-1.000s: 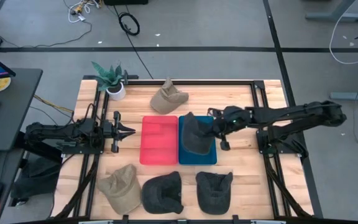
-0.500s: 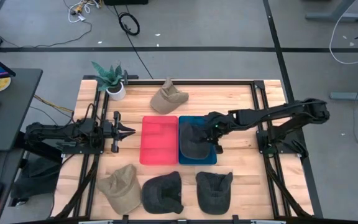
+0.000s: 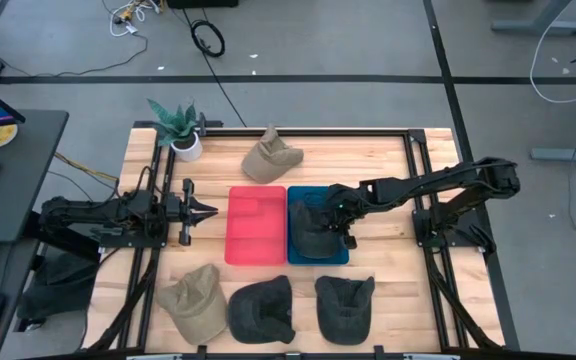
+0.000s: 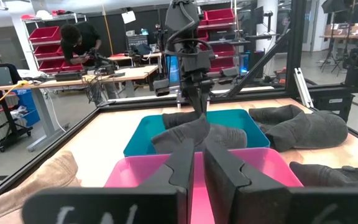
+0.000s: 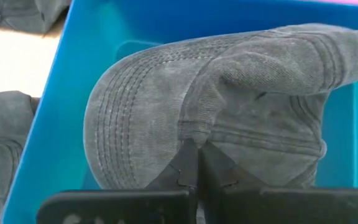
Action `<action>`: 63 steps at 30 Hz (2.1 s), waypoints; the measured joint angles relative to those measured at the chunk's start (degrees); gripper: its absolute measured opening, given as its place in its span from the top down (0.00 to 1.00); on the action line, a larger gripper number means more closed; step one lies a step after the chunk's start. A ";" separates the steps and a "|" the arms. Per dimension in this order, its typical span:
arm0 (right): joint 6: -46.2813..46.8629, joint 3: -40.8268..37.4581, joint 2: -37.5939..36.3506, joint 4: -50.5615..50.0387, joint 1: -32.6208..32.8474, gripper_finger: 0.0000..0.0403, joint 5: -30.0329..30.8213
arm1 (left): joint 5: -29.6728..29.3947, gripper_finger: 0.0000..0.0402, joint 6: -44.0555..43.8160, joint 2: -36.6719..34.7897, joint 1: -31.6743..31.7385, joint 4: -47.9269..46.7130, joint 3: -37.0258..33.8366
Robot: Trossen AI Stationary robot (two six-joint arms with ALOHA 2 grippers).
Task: Pick & Place hat
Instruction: Put the top right gray cap into the blue bin, then put the right gray cap into the blue bin
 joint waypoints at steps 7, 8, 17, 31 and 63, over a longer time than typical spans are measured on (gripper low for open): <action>-0.04 0.02 -0.01 0.16 0.00 0.92 0.00 | 0.00 0.90 -0.02 0.02 0.00 0.02 -0.02; -0.04 0.00 -0.01 0.13 0.00 0.90 0.00 | 0.00 0.90 -0.02 0.00 0.00 0.00 -0.02; 0.01 0.92 -0.52 -2.09 -0.09 0.77 0.01 | -0.02 0.90 0.00 0.02 0.02 0.00 -0.02; 21.23 14.97 -2.13 -19.56 0.26 0.72 -0.13 | -0.02 0.90 -0.02 0.00 0.02 -0.20 -0.01; 51.39 14.97 -2.24 -15.80 24.80 0.72 8.76 | 0.00 0.90 0.00 0.02 0.02 -0.37 0.00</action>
